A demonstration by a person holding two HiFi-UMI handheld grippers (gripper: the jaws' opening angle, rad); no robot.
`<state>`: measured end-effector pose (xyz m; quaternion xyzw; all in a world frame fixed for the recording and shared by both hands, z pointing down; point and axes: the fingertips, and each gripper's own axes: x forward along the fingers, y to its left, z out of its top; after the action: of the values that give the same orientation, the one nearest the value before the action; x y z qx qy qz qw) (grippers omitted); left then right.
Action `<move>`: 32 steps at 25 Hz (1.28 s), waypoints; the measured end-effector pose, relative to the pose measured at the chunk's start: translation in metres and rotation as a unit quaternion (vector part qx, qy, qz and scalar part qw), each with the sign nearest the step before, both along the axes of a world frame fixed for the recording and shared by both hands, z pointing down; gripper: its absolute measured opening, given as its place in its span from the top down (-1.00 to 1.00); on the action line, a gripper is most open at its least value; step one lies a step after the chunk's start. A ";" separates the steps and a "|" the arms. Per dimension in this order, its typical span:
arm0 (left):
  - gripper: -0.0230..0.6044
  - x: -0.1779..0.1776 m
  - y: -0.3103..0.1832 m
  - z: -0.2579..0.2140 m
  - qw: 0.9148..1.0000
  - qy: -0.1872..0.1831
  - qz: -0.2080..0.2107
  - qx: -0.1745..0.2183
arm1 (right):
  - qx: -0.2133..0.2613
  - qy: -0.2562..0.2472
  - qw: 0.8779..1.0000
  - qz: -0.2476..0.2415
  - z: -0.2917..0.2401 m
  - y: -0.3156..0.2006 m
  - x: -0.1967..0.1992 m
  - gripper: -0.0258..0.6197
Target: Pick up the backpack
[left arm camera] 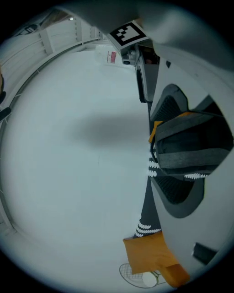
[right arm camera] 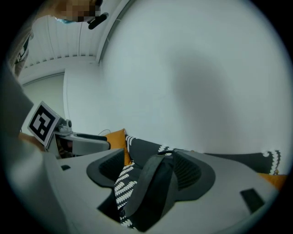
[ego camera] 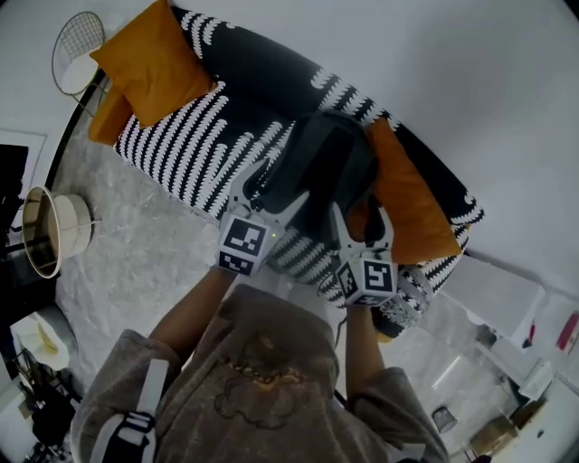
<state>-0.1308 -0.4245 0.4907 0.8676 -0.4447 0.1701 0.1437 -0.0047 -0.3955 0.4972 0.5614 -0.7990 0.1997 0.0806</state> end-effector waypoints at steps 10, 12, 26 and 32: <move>-0.27 0.012 -0.027 0.124 0.998 -0.009 0.033 -0.051 | -0.059 0.014 0.997 0.036 0.121 -0.013 0.020 -0.08; -0.27 0.014 -0.032 0.150 0.998 -0.013 0.037 -0.057 | -0.068 0.015 0.997 0.041 0.146 -0.015 0.022 -0.08; -0.20 0.031 -0.053 0.258 0.993 -0.033 0.054 -0.097 | -0.117 0.022 0.992 0.029 0.242 -0.019 0.018 -0.04; 0.21 0.033 -0.051 0.264 0.991 -0.035 0.057 -0.117 | -0.130 0.015 0.991 0.033 0.250 -0.019 0.023 0.46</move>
<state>-0.0975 -0.4750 0.7545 0.8624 -0.3762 0.2589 0.2187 0.0188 -0.4140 0.7475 0.5755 -0.7459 0.2960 0.1578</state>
